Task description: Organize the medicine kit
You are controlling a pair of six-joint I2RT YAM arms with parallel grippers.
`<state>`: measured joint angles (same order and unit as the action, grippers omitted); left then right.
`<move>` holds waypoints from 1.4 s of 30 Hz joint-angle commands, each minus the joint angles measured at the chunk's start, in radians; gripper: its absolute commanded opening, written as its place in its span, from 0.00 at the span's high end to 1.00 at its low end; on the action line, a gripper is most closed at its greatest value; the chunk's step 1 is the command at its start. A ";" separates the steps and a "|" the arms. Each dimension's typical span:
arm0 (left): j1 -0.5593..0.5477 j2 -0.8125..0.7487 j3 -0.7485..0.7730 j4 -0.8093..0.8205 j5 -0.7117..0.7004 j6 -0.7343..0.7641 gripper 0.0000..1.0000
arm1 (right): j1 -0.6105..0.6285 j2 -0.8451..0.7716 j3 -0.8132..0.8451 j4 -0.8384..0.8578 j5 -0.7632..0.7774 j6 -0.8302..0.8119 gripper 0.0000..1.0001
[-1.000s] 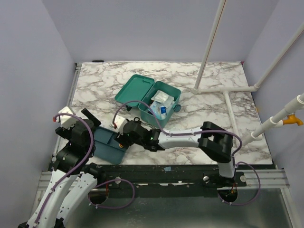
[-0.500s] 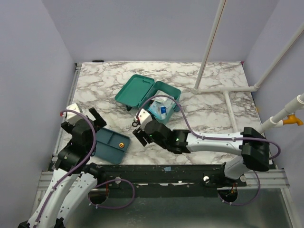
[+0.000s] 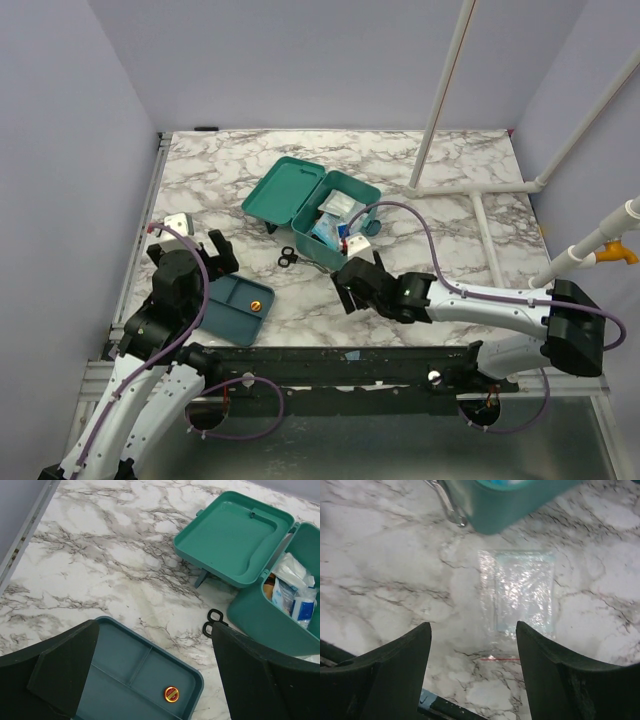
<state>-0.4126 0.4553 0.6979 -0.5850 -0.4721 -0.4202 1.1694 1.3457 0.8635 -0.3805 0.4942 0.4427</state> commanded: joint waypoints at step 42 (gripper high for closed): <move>-0.006 0.000 -0.016 0.051 0.128 0.049 0.01 | -0.125 0.160 -0.209 0.012 -0.160 0.297 0.69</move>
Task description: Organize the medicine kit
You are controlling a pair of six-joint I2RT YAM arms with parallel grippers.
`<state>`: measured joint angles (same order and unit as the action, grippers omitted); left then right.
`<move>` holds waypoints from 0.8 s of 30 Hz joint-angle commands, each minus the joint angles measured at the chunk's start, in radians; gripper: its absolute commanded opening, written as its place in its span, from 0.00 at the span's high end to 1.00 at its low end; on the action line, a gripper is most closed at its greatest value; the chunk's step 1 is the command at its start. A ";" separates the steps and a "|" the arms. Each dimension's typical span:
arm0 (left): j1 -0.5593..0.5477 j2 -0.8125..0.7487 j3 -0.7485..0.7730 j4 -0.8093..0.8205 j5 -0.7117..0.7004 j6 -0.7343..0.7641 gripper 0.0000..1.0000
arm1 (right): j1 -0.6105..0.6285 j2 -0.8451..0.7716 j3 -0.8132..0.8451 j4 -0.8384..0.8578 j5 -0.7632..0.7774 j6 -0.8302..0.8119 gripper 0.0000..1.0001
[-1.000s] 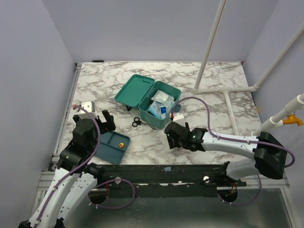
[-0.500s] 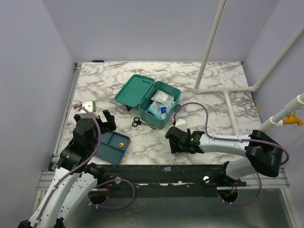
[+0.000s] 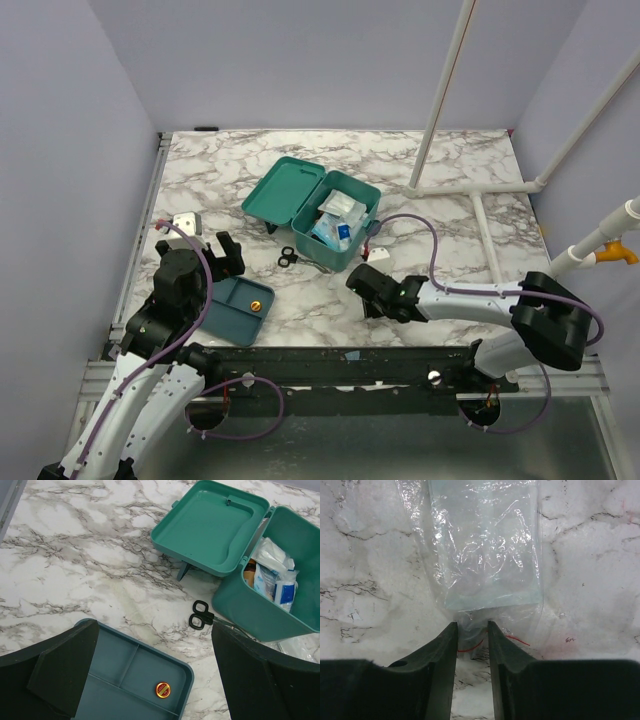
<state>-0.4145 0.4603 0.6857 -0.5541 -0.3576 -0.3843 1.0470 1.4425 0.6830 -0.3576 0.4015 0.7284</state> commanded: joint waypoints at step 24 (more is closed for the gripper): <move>-0.007 -0.017 0.017 -0.034 -0.284 -0.111 0.01 | 0.046 -0.153 0.108 -0.145 -0.207 -0.203 0.99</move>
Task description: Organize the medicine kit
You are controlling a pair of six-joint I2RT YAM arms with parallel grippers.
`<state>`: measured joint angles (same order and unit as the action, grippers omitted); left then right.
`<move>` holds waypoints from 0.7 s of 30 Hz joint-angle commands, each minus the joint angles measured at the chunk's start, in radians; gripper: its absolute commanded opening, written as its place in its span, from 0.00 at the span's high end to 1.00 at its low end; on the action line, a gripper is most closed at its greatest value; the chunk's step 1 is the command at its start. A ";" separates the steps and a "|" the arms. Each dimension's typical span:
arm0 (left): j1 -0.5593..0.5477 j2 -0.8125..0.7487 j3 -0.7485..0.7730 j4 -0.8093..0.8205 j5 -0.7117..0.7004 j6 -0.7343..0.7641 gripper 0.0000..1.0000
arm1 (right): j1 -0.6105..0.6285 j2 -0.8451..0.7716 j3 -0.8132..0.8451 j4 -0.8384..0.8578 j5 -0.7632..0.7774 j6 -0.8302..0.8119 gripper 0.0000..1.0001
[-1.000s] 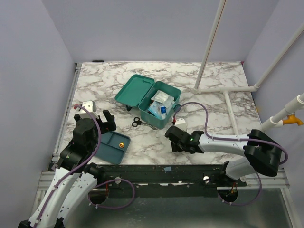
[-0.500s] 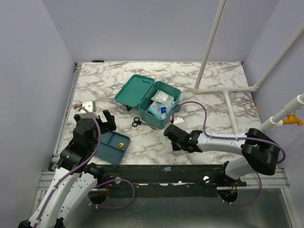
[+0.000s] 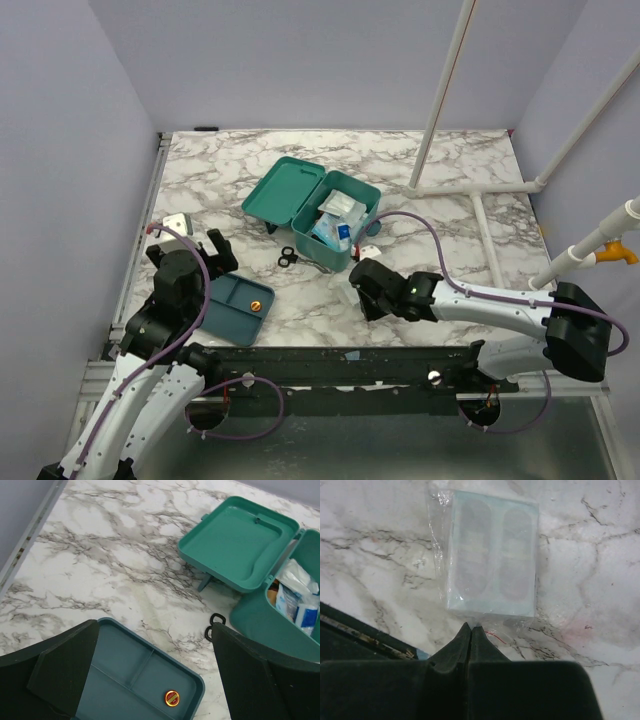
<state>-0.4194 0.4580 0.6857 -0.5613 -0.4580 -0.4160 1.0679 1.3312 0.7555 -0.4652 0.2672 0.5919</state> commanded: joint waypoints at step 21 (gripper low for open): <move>0.008 -0.019 0.085 -0.279 -0.629 -0.439 0.02 | 0.086 0.089 0.348 0.131 -0.314 -0.357 0.99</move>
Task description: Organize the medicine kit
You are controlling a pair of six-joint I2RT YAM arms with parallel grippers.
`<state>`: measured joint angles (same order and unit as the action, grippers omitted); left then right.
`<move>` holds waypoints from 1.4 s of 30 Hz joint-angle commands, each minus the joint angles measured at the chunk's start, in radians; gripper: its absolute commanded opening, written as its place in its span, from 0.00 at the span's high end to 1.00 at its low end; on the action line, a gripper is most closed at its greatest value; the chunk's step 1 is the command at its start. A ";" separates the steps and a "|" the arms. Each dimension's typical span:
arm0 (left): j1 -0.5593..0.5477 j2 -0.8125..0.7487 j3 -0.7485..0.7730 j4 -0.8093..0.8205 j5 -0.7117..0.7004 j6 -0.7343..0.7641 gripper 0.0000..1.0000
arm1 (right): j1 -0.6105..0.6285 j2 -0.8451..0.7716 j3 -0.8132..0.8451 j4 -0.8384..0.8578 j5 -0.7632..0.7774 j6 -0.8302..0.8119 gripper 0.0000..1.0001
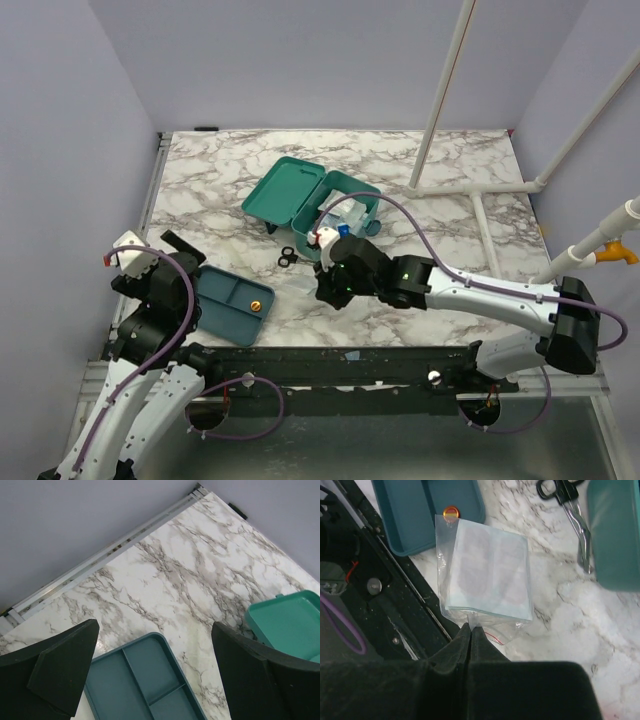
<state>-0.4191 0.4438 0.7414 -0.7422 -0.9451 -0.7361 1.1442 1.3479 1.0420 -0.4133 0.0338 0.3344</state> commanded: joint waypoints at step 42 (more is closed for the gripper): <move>0.072 -0.020 0.052 -0.263 -0.264 -0.291 0.02 | 0.022 0.837 0.601 0.544 -0.347 -0.224 0.99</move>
<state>-0.3542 0.4282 0.7780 -0.9977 -1.1885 -1.0332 1.1515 2.1479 1.6154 0.1009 -0.2909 0.0948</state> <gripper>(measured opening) 0.985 0.009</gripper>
